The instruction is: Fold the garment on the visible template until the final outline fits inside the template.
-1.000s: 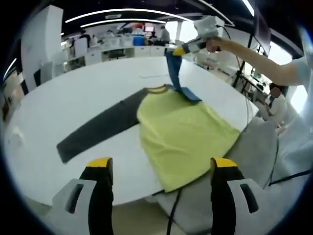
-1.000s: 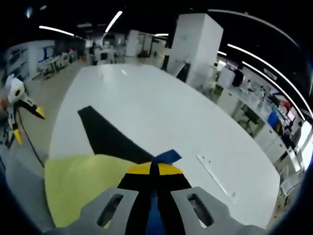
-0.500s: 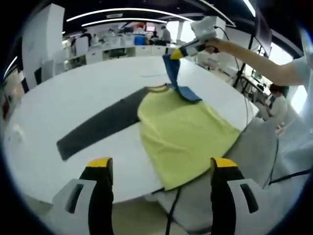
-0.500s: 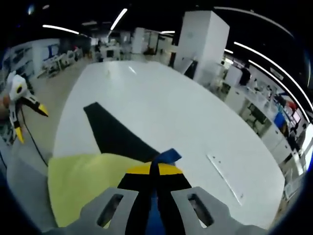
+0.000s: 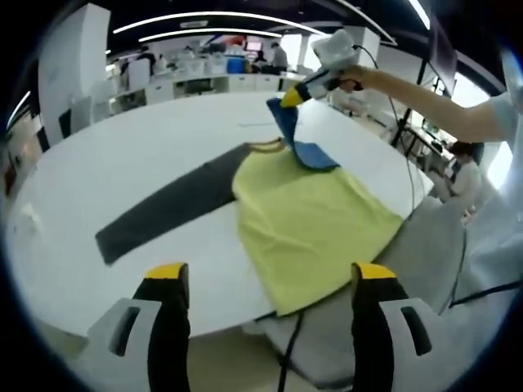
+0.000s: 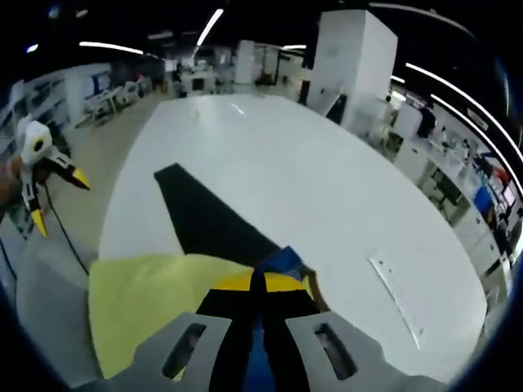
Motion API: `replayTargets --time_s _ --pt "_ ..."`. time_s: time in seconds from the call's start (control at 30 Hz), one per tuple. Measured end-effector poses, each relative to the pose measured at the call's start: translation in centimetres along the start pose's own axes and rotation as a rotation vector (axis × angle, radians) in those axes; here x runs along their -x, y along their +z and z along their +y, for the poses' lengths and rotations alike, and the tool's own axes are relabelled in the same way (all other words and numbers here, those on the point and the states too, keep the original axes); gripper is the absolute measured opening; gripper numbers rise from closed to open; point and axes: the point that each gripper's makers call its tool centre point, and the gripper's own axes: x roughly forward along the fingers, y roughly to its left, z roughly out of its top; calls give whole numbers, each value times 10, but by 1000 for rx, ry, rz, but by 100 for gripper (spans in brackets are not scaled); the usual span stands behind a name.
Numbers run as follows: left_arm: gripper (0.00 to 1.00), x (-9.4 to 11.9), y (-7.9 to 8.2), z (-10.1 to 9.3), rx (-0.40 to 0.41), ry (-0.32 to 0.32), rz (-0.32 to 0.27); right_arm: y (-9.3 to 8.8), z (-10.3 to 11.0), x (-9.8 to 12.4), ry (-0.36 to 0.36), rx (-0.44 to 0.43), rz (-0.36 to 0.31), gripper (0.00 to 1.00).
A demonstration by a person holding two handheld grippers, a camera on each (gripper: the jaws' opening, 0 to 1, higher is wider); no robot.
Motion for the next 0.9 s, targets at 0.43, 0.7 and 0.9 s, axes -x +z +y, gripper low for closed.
replayTargets --time_s 0.43,0.7,0.9 --pt "77 0 -3 3 4 -2 12 -1 10 -20 58 -2 18 3" --pt "78 1 -9 10 24 8 19 -13 7 -40 51 1 53 3" --pt "77 2 -12 12 34 12 23 -20 3 -54 51 -22 71 3"
